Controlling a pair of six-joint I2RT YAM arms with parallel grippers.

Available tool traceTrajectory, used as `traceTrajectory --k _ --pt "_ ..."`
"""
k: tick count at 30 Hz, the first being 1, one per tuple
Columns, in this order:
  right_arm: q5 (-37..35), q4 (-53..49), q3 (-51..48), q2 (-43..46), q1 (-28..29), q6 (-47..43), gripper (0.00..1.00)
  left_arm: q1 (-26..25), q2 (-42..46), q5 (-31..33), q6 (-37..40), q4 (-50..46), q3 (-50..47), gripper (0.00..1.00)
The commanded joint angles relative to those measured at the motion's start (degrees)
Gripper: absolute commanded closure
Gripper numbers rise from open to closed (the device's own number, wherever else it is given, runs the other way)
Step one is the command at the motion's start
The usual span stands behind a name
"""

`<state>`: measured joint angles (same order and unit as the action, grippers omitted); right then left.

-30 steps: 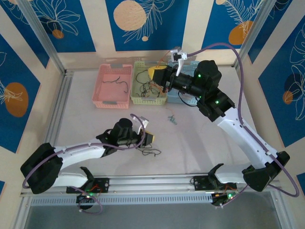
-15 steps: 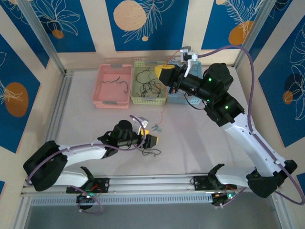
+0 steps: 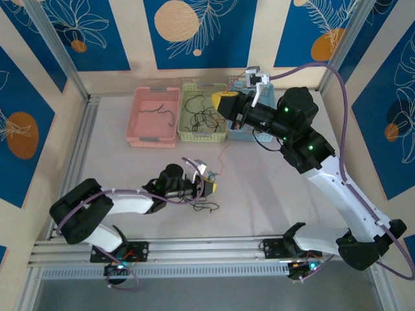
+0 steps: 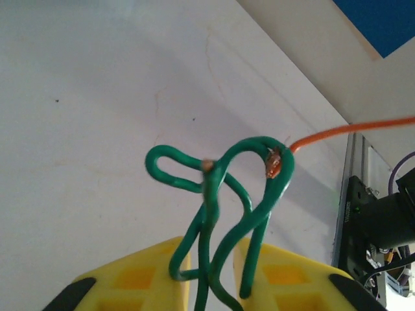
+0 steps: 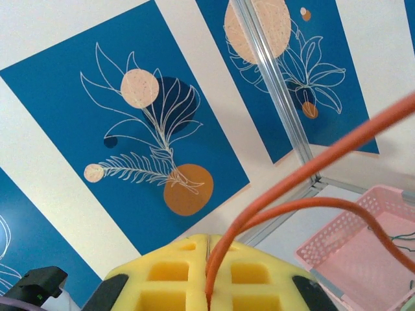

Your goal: Untangle the cables

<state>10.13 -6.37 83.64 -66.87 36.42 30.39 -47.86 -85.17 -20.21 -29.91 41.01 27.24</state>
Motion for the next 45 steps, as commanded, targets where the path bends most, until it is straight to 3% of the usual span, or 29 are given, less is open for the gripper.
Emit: traceTrajectory --k 1,5,10,13,19,23,29,35,45 --pt "-2.48 -1.74 0.68 1.89 0.23 -2.00 1.00 0.15 -0.36 -1.12 0.00 3.97 -0.46 0.85" --pt "-4.24 -3.07 1.00 3.31 -0.75 -3.49 1.00 0.17 1.73 1.06 0.10 3.14 -3.24 1.00" --pt "-5.91 -4.45 0.46 5.29 -3.13 -5.14 1.00 0.16 6.40 3.42 0.85 -0.67 -5.65 1.00" --pt "-8.30 -6.19 0.87 6.17 -4.95 -8.47 1.00 0.22 11.71 4.91 2.49 -8.47 -5.80 1.00" --pt "-26.67 -12.53 1.97 7.96 -8.48 -17.93 1.00 0.39 26.32 15.37 3.86 -31.74 -6.06 1.00" --pt "-36.86 -13.85 0.05 9.74 -11.80 -20.18 1.00 1.79 36.97 23.22 -0.14 -46.22 -6.45 1.00" --pt "-36.14 -16.37 -1.73 9.58 -17.92 -18.26 1.00 5.40 48.68 28.34 -5.44 -60.07 -6.50 1.00" --pt "-21.66 -12.70 -5.27 7.89 -22.18 -13.09 1.00 6.81 52.28 23.74 -3.34 -58.75 -6.38 1.00" --pt "-18.61 0.09 -1.23 -3.80 -23.96 -11.59 1.00 6.80 50.45 19.47 -1.25 -58.68 -4.39 1.00"
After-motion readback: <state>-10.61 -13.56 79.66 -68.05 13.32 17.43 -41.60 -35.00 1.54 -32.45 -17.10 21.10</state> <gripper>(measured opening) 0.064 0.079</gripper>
